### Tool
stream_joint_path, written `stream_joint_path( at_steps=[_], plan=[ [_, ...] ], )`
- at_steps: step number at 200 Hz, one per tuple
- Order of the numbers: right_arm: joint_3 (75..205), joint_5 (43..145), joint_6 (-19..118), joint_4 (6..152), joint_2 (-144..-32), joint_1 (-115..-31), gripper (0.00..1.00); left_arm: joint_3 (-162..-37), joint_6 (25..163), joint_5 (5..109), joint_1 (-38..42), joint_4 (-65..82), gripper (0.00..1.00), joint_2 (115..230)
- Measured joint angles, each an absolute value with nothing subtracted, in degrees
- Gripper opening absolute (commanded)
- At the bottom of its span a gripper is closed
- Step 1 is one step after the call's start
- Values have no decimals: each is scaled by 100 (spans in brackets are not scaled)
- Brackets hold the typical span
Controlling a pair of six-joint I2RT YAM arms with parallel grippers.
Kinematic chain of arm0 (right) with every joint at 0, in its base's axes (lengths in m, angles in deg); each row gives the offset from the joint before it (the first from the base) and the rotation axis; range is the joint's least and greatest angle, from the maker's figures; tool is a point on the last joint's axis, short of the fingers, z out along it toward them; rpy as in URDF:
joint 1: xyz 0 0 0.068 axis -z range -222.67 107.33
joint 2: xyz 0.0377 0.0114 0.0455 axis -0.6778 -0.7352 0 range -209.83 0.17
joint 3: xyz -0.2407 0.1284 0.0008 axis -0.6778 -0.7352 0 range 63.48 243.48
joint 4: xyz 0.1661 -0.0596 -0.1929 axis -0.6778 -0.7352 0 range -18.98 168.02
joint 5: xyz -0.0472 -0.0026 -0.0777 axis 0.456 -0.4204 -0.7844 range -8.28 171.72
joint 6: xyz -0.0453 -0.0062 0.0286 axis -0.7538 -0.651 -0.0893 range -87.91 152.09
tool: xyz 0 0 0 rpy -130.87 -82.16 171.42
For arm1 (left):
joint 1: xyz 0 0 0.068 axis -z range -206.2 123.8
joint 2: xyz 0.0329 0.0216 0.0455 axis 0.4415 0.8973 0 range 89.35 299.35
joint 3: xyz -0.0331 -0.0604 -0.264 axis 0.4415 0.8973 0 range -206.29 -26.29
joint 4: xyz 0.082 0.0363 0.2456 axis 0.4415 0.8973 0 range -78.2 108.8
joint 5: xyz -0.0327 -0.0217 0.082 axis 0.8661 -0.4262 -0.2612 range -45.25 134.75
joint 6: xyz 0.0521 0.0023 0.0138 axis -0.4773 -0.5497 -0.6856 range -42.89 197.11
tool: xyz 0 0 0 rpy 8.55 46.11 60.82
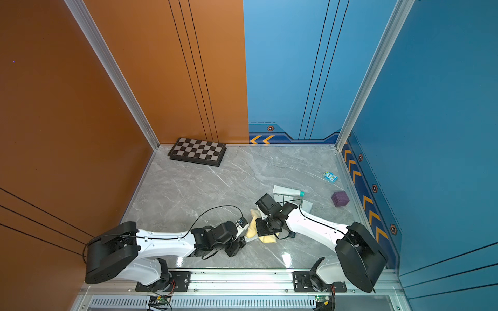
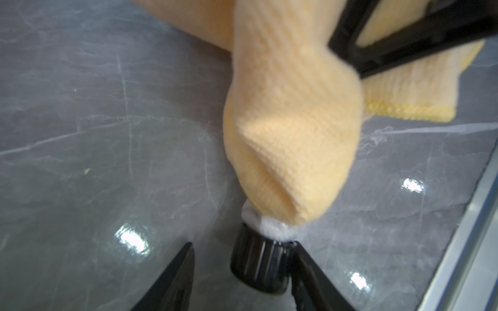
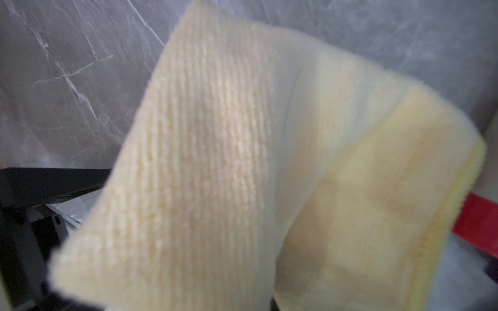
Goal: Wipe the surface of the toothpaste tube
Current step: Wipe the dirt from the toothpaste tube.
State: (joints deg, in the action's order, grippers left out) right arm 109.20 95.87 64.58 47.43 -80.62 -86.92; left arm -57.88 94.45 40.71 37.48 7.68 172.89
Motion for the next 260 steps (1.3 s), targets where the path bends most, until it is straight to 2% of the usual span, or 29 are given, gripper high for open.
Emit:
stream_joint_path(
  at_steps=[62, 89, 108, 135, 145, 195, 260],
  plan=[
    [11105, 9611, 6452, 5088, -8655, -8795, 0, -5812, 9406, 4025, 3718, 602, 58, 17381],
    [11079, 9528, 6447, 5243, -8738, -8880, 0, -5801, 9384, 4043, 3676, 586, 53, 17381],
    [10970, 9480, 6436, 5414, -8725, -8891, 0, -5762, 9377, 4084, 3674, 508, 45, 17381],
    [10773, 9463, 6430, 5650, -8539, -8869, 0, -5714, 9318, 4218, 3674, 352, 23, 17410],
    [10743, 9467, 6430, 5672, -8458, -8810, 0, -5714, 9299, 4292, 3694, 272, 19, 17442],
    [10782, 9769, 6460, 5101, -7920, -8493, 0, -5714, 9301, 4305, 3680, 44, 23, 17552],
    [11057, 10455, 6563, 5108, -8412, -8603, 0, -5714, 9301, 4261, 3680, -65, 22, 17604]
  ],
)
